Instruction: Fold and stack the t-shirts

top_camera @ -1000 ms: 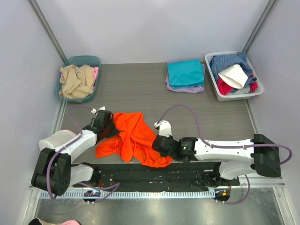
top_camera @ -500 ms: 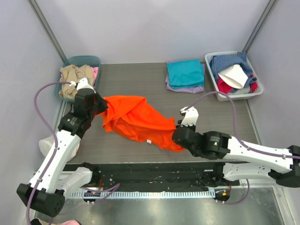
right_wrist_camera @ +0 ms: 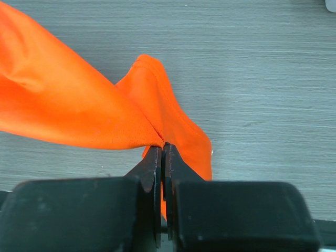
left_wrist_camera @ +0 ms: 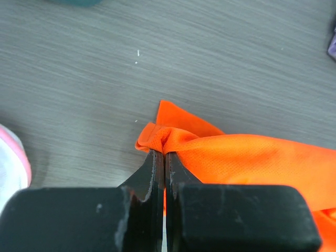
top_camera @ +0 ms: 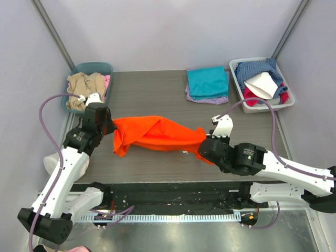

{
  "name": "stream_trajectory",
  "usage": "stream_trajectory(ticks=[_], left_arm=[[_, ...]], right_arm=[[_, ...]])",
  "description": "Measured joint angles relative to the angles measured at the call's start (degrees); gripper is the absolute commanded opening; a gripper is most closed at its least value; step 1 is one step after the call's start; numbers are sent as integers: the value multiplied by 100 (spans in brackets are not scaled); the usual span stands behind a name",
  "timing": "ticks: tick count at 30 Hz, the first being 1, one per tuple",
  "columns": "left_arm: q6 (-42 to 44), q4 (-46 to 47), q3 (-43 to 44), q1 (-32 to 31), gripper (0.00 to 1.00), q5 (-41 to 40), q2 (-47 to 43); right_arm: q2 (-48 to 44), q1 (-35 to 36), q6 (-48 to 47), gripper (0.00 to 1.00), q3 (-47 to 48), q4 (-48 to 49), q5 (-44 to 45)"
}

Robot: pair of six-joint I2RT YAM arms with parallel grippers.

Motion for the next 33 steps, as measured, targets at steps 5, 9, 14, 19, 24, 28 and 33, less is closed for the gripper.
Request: stream_trajectory(ticks=[5, 9, 14, 19, 24, 28, 33], left_arm=[[83, -264, 107, 0, 0, -48, -72], [153, -503, 402, 0, 0, -87, -160], [297, -914, 1309, -7, 0, -136, -162], [426, -1220, 2236, -15, 0, -234, -190], [470, -1521, 2802, -24, 0, -243, -332], [446, -1781, 2837, -35, 0, 66, -533], [396, -1954, 2492, -33, 0, 516, -905]], right_arm=[[101, 0, 26, 1, 20, -125, -31], [107, -13, 79, 1, 52, -275, 17], [94, -76, 177, 1, 459, -678, 273], [15, -144, 184, 1, 1082, -994, 621], [-116, -162, 186, 1, 1624, -1329, 916], [-223, -162, 192, 1, 1967, -1574, 970], [-179, -162, 256, 1, 2514, -1797, 984]])
